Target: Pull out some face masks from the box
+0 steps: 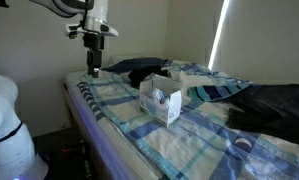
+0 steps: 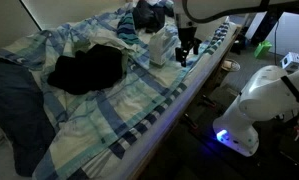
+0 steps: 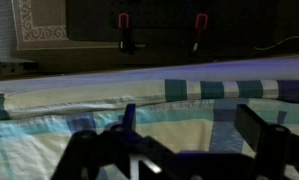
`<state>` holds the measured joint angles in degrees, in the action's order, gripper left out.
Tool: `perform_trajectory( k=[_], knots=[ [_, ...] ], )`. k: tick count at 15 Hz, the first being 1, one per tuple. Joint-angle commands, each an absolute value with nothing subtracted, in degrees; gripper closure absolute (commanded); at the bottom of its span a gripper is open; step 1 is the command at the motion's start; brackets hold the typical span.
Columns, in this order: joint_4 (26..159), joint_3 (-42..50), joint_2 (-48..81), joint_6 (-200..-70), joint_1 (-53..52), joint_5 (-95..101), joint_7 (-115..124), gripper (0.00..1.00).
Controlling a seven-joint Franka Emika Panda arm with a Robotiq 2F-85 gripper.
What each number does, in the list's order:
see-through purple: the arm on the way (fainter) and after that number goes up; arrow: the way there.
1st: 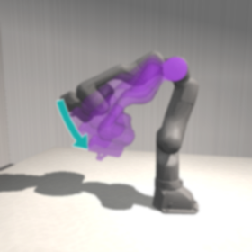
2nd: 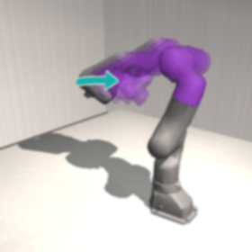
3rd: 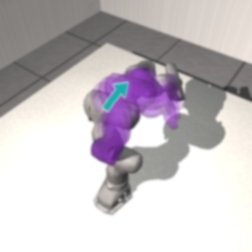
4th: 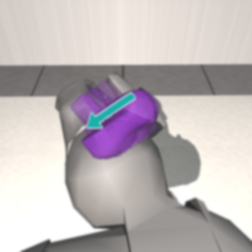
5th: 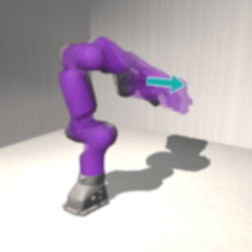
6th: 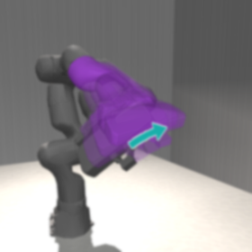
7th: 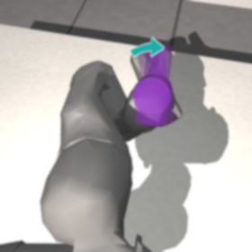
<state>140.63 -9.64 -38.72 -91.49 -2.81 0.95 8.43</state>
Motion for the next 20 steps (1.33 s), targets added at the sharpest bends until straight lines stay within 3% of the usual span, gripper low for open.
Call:
perform_trajectory(
  k=[1, 20],
  knots=[
    [140.5, -9.1, -38.6, -91.4, -3.5, 1.2, 8.8, 0.0],
    [140.5, -7.7, -38.7, -93.6, -2.4, -0.7, 10.8, 0.0]
  ],
)
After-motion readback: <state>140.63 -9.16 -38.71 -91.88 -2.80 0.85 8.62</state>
